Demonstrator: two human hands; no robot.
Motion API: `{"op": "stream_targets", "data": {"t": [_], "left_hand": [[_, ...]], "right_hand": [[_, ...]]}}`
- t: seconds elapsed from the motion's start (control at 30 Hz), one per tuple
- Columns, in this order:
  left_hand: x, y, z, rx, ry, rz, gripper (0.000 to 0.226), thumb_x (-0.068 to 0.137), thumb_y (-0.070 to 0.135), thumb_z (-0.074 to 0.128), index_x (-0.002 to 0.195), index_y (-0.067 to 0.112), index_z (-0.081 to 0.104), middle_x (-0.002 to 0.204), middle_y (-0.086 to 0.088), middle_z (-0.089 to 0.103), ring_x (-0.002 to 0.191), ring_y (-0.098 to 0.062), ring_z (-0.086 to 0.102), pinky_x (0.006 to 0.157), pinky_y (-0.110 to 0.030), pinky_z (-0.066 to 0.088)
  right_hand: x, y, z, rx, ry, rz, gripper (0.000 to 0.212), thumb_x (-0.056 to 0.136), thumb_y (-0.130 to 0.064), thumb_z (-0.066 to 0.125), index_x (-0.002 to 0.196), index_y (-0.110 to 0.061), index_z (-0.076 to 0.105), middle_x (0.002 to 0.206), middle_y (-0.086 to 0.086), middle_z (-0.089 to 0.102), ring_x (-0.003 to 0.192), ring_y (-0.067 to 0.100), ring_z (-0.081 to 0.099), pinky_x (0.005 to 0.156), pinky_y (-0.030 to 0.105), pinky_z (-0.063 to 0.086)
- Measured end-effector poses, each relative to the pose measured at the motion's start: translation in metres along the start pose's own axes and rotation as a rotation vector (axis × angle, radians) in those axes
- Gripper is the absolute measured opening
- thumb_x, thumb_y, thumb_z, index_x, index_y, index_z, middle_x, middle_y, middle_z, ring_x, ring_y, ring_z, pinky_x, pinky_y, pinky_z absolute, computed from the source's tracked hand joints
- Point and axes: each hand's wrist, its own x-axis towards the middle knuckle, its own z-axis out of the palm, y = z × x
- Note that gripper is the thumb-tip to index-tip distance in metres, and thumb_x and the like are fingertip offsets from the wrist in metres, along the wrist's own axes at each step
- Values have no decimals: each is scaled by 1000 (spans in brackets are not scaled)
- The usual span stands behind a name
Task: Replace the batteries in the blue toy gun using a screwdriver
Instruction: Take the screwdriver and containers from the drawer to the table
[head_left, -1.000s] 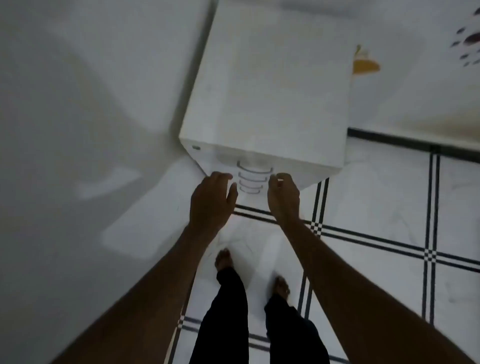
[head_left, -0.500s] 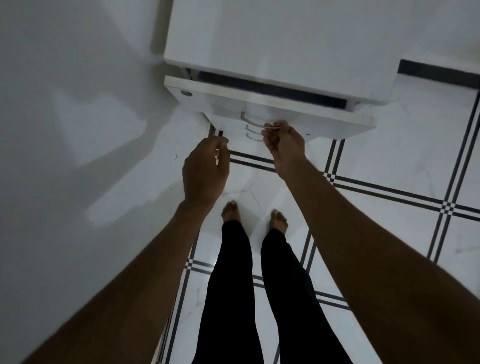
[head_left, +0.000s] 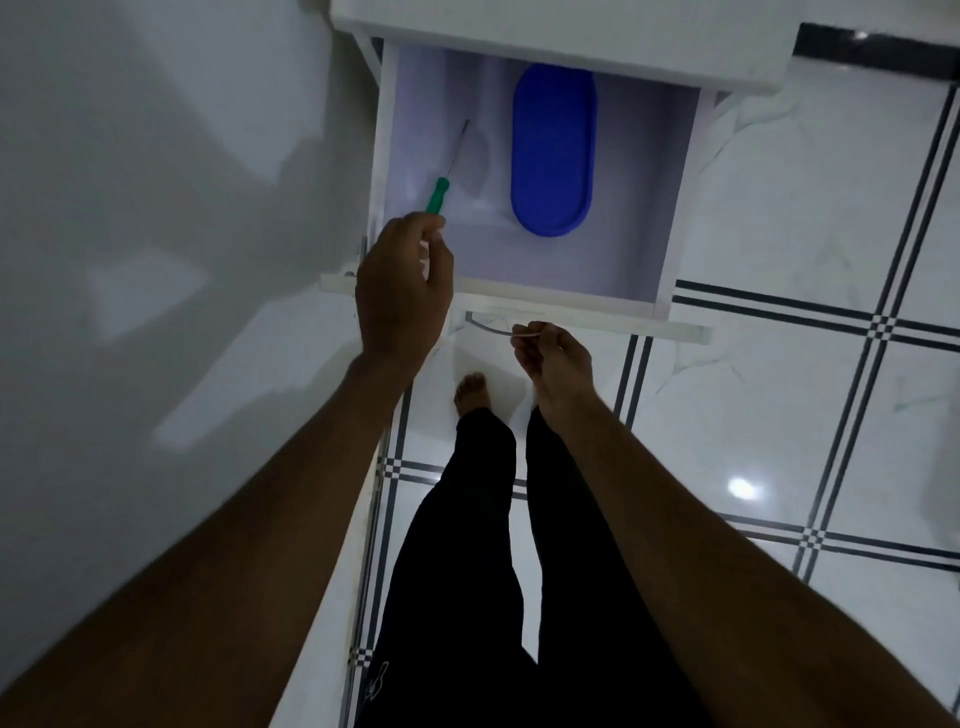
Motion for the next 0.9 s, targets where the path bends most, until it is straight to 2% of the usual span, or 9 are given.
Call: {"op": "stream_targets", "data": {"t": [0.17,0.3,0.4,0.5,0.57,0.63,0.7,0.73,0.9], "left_hand": [[34,-6,15,160,-194,-54,35,96,26,53,125,7,58,116,-11,65,102,-23,64,86,-29,53],[74,-8,32,306,-328,-72,42,96,29,55,130,6,50,124,-16,56,110,-29,59,87,-32,48],[96,-16,46,403,-399,-9,44,94,31,58,126,2,49,122,-19,53,107,-33,58,86,-38,49],[109,-26,61,505,-440,55,49,91,33,63,123,0,47,119,-22,55,102,-36,60,83,-41,49],[110,-33,69,563,-422,93,50,90,30,65,126,0,46,118,-21,57,100,-37,62,82,-43,51],[113,-39,77,562,-407,97,49,90,23,65,128,0,44,116,-22,60,98,-37,63,81,-44,52],[114,-40,79,509,-416,50,46,90,19,65,127,-1,46,114,-22,62,100,-37,63,82,-43,51],[114,-38,77,464,-406,16,41,90,19,65,124,-1,51,113,-21,63,101,-36,63,83,-40,50],[89,-7,30,152,-233,-124,23,92,20,65,109,5,66,108,-10,69,96,-17,63,80,-19,42]], "right_hand": [[-12,-13,-10,-294,-6,66,20,103,-16,48,107,-4,64,107,19,71,92,27,69,84,32,58],[-53,-75,-14,-757,-361,194,28,101,-18,51,116,3,63,105,20,73,94,29,72,88,36,59],[-75,-126,1,-753,-509,42,26,102,-14,47,114,-1,65,101,16,74,90,24,73,86,31,60],[-44,-154,29,-906,-259,-375,21,101,-22,50,115,-11,63,103,8,70,93,19,69,83,30,60],[-4,-154,45,-1032,-62,-559,39,97,-32,57,132,-16,51,122,7,61,104,17,62,78,26,57],[35,-144,57,-1131,9,-583,77,89,-45,64,150,-17,27,142,13,43,121,28,52,86,37,55],[57,-132,69,-1231,54,-576,109,78,-57,71,156,-19,6,150,18,31,131,38,43,99,53,47],[63,-128,74,-1252,69,-576,119,74,-58,74,156,-19,-1,151,19,28,132,39,41,102,52,44],[59,-136,86,-1265,27,-509,130,71,-47,80,155,-19,-15,149,19,30,129,37,45,101,48,43]]}}
